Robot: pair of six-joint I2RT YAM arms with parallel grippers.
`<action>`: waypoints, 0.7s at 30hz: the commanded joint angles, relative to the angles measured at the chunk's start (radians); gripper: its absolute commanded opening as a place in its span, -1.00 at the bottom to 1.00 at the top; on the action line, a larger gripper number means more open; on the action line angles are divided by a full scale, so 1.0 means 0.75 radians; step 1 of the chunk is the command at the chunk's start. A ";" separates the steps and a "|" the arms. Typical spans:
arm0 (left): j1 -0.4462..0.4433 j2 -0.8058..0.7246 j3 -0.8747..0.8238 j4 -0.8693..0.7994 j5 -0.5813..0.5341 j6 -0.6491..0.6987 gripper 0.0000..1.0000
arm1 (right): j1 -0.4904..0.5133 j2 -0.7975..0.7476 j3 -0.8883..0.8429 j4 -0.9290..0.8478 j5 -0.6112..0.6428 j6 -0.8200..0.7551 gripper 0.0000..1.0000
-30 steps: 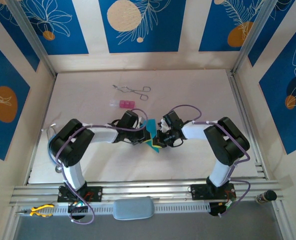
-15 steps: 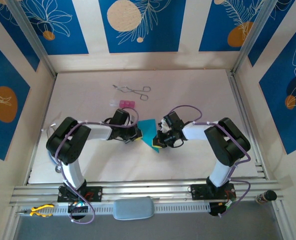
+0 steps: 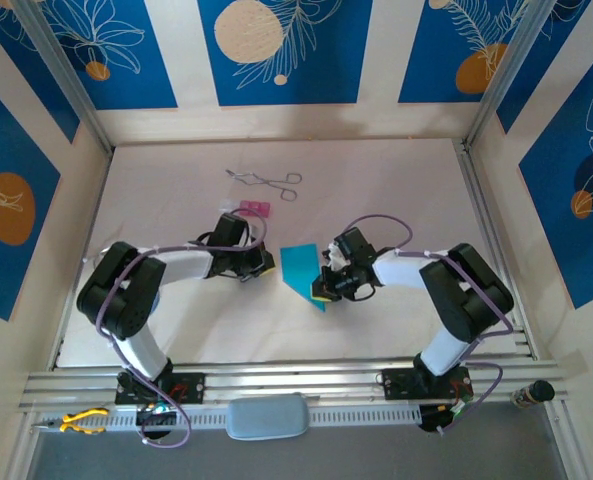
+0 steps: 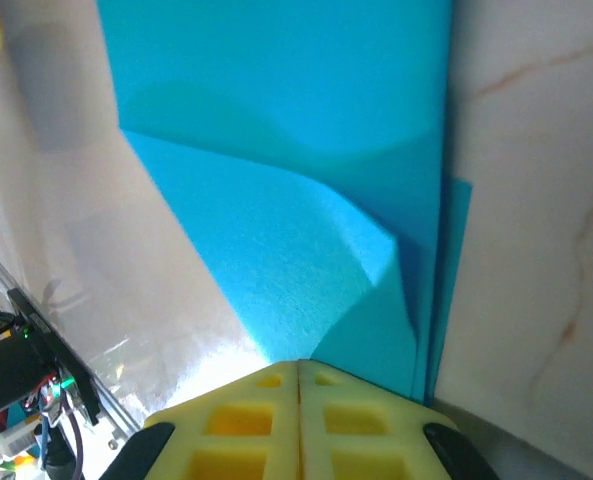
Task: Fold a paper plane with a square sheet of paper (pick it up from the middle)
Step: Third fold the triangle at the center of the table.
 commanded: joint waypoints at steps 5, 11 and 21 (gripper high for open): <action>-0.007 -0.062 -0.001 0.013 0.039 0.035 -0.87 | -0.065 -0.246 -0.005 -0.103 0.117 -0.045 -0.77; -0.013 -0.058 -0.011 0.065 0.055 0.015 -0.68 | -0.162 -0.244 0.021 -0.111 0.115 -0.029 -0.54; -0.013 -0.037 -0.007 0.086 0.084 0.008 -0.44 | -0.129 -0.058 0.115 -0.064 0.067 -0.010 -0.40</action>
